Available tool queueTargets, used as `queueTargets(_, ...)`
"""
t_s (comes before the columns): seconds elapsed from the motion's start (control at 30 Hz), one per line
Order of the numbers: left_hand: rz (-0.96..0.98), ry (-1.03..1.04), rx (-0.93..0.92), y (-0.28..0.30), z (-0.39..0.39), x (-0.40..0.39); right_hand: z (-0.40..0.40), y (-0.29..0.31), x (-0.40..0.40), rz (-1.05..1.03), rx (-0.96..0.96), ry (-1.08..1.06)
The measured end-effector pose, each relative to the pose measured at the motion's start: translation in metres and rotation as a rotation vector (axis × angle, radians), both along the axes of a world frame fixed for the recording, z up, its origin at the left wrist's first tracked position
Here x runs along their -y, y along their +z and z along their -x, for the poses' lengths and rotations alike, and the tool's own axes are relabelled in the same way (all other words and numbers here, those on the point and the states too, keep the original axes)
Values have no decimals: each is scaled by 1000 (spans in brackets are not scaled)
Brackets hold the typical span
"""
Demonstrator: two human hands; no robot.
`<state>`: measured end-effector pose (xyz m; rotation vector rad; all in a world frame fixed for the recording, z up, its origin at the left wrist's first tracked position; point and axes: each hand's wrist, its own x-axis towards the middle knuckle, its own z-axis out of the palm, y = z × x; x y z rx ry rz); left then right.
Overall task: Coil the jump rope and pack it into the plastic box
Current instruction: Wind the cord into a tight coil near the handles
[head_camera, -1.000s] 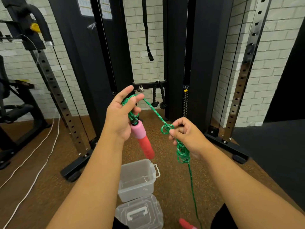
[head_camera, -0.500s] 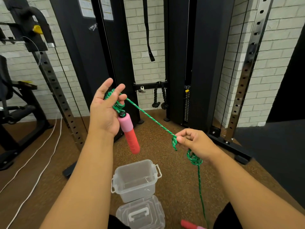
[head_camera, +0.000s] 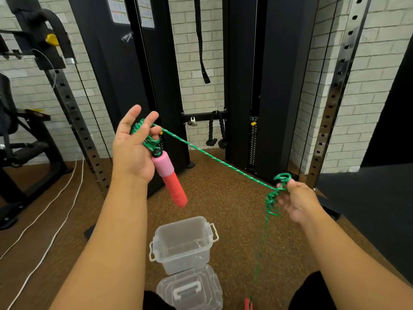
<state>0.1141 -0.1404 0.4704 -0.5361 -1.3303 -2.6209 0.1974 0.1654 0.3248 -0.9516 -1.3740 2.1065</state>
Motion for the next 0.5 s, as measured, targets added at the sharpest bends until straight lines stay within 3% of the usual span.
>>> queueTargets(0.1,14,0,-6,0,1,1,-3,-9,-19,66,152,-101)
queueTargets(0.23,113,-53,-18,-2,0,-9,-2,-7,-23,118,74,-63)
queueTargets(0.5,297,-162,-43,-3,-12,-38,17,15,8,-93,99,20)
